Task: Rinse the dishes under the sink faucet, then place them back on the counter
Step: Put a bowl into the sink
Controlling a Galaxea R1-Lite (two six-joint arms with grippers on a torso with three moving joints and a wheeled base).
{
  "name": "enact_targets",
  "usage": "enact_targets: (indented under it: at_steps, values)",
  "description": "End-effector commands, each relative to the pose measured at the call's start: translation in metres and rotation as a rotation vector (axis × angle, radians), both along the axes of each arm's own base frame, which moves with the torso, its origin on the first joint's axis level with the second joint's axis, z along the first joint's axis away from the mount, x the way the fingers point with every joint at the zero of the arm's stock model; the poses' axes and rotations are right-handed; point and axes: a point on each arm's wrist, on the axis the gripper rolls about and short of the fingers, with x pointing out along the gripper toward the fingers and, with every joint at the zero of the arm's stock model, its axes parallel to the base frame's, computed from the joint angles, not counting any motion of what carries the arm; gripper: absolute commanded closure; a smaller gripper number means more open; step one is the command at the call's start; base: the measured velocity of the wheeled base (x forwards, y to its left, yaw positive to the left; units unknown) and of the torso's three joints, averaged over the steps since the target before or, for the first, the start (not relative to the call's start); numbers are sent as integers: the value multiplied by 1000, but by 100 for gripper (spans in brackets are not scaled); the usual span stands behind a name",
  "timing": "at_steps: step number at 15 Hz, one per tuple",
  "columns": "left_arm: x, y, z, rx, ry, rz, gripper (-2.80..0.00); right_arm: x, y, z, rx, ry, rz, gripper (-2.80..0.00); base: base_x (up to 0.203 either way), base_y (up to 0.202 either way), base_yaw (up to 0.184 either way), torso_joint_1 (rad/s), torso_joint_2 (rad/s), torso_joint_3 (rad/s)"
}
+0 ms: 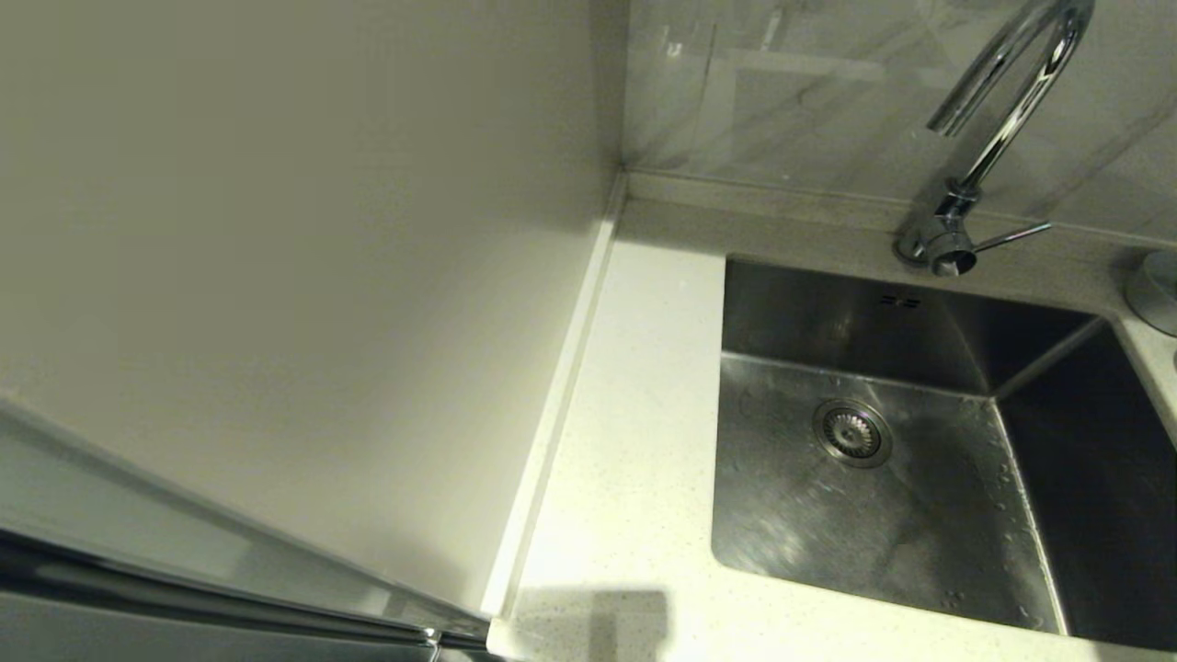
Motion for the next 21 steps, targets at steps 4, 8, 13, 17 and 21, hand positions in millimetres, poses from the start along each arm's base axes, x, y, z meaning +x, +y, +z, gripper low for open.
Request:
enact_targets:
  at_steps: [4,8,13,17,21]
  values:
    - [0,0,0,0,-3,1,0,50,-73,-21,212,131,-25,0,0,0,0,0,0,0]
    - [0,0,0,-1,-3,1,0,49,-100,-32,247,158,-80,0,0,0,0,0,0,0]
    - [0,0,0,0,-3,1,0,48,-124,-54,200,229,-106,0,0,0,0,0,0,0]
    - [0,0,0,-1,-3,1,0,61,-154,-97,159,245,-197,0,0,0,0,0,0,0]
    - [0,0,0,0,-4,1,0,61,-167,-113,134,238,-255,0,0,0,0,0,0,0]
